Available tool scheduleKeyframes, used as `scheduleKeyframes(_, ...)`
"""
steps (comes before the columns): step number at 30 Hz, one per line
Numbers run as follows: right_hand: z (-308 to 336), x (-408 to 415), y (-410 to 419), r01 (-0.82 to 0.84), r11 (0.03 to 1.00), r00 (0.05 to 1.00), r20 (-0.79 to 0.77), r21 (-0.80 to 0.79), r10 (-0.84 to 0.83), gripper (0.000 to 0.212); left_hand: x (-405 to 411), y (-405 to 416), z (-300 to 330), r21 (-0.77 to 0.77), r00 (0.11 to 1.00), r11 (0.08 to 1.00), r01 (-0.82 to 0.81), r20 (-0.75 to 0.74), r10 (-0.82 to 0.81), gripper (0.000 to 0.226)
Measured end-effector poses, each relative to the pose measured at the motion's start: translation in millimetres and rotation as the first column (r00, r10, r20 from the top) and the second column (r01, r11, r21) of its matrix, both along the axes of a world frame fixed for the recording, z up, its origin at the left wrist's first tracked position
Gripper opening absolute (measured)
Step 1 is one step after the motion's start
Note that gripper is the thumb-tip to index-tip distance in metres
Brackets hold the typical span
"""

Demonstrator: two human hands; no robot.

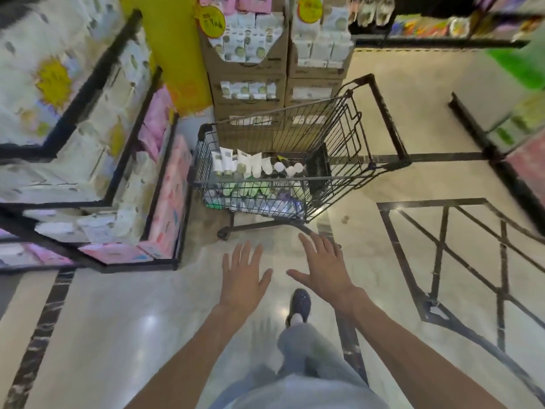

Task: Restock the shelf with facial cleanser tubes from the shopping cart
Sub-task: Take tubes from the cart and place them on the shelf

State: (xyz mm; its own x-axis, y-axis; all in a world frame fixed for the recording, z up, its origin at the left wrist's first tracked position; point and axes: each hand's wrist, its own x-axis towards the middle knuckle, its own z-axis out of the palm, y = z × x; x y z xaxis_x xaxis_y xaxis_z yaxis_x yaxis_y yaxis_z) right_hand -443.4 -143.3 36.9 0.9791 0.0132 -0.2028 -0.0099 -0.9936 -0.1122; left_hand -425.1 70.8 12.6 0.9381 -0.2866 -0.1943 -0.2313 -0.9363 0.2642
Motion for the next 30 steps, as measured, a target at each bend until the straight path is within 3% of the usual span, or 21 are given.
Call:
scheduleKeyframes(14, -17.4, 269.1, -91.2, 0.038, 0.987, 0.999, 0.031, 0.154, -0.043, 0.086, 260.9, -92.5, -10.1, -0.01, 0.996, 0.997, -0.071, -0.058, 0.071, 0.065)
scheduleKeyframes(20, -34.2, 351.3, -114.0, 0.064, 0.98, 0.998, -0.041, 0.186, -0.057, 0.08, 344.3, -113.2, -24.4, -0.03, 0.993, 0.996, -0.08, -0.094, 0.077, 0.065)
scheduleKeyframes(30, -94.3, 455.0, -122.0, 0.265, 0.955, 0.929, -0.3, 0.136, -0.215, 0.084, 475.3, -111.6, -98.6, -0.043, 0.911, 0.994, -0.104, -0.405, 0.078, 0.065)
